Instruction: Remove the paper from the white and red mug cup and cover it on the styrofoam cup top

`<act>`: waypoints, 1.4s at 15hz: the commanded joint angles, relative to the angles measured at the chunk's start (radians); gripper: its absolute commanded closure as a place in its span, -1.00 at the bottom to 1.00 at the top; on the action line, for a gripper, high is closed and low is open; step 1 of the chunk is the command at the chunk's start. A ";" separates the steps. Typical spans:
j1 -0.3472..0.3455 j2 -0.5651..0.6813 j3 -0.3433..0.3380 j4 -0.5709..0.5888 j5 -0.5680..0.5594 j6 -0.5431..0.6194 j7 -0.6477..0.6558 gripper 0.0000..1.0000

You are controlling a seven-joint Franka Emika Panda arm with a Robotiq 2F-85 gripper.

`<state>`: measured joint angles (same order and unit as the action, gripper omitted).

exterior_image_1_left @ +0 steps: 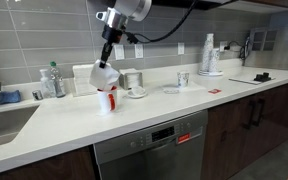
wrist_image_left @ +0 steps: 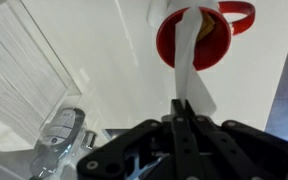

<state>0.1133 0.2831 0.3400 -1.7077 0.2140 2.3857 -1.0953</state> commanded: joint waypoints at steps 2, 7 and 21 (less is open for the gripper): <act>-0.017 -0.136 -0.019 -0.066 0.103 -0.071 0.026 1.00; -0.029 -0.253 -0.106 -0.143 0.132 -0.193 0.144 1.00; -0.148 -0.478 -0.372 -0.393 0.034 -0.012 0.480 1.00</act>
<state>-0.0237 -0.1385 -0.0232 -2.0100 0.3587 2.2683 -0.7289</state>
